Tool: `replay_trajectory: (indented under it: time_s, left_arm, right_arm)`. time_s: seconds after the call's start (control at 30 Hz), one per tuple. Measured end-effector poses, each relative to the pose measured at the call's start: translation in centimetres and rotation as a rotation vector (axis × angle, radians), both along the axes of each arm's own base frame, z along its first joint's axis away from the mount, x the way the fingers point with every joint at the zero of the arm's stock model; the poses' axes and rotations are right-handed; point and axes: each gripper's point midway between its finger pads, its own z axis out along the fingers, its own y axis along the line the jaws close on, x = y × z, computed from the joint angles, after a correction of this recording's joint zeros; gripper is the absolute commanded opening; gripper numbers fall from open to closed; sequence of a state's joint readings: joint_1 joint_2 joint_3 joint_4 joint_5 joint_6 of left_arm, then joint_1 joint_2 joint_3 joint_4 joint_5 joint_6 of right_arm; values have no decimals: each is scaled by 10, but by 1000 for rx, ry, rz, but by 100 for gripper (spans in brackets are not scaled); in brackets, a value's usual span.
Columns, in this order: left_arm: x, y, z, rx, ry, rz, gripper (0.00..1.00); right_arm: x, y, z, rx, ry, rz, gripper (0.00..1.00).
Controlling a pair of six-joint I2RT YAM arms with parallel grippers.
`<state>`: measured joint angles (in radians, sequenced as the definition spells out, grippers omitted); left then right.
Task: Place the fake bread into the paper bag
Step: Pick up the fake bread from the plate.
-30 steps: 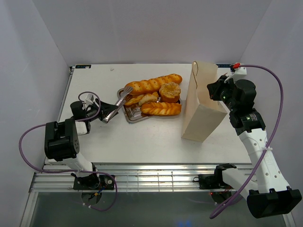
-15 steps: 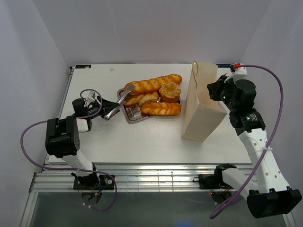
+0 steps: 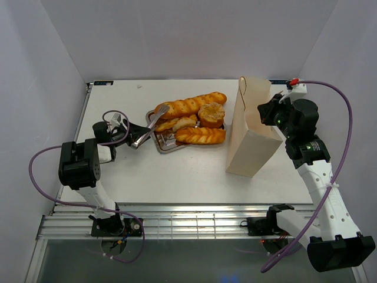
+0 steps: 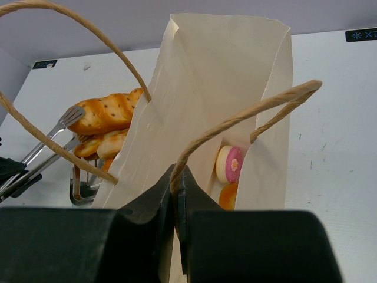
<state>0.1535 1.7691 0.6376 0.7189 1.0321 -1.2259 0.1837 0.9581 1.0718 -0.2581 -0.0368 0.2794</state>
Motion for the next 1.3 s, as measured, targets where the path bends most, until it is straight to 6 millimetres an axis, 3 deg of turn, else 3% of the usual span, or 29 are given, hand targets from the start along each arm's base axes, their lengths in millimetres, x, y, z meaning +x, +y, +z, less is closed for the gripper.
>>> replay_trajectory:
  time_s: [0.33, 0.57, 0.7, 0.83, 1.1, 1.3]
  left_arm:
    - [10, -1, 5, -10, -12, 2, 58]
    - [14, -1, 4, -15, -11, 3, 47]
    - [15, -1, 2, -17, -9, 2, 28]
    - [15, -2, 3, -18, -10, -2, 1]
    - [8, -4, 8, -28, -2, -4, 0]
    - [-2, -7, 28, -26, -17, -5, 0]
  right_arm:
    - [1, 0, -2, -1, 5, 0, 8]
    - [1, 0, -2, -1, 5, 0, 8]
    - [1, 0, -2, -1, 5, 0, 8]
    - [1, 0, -2, -1, 5, 0, 8]
    - [1, 0, -2, 0, 5, 1, 8]
    - [1, 0, -2, 1, 6, 0, 8]
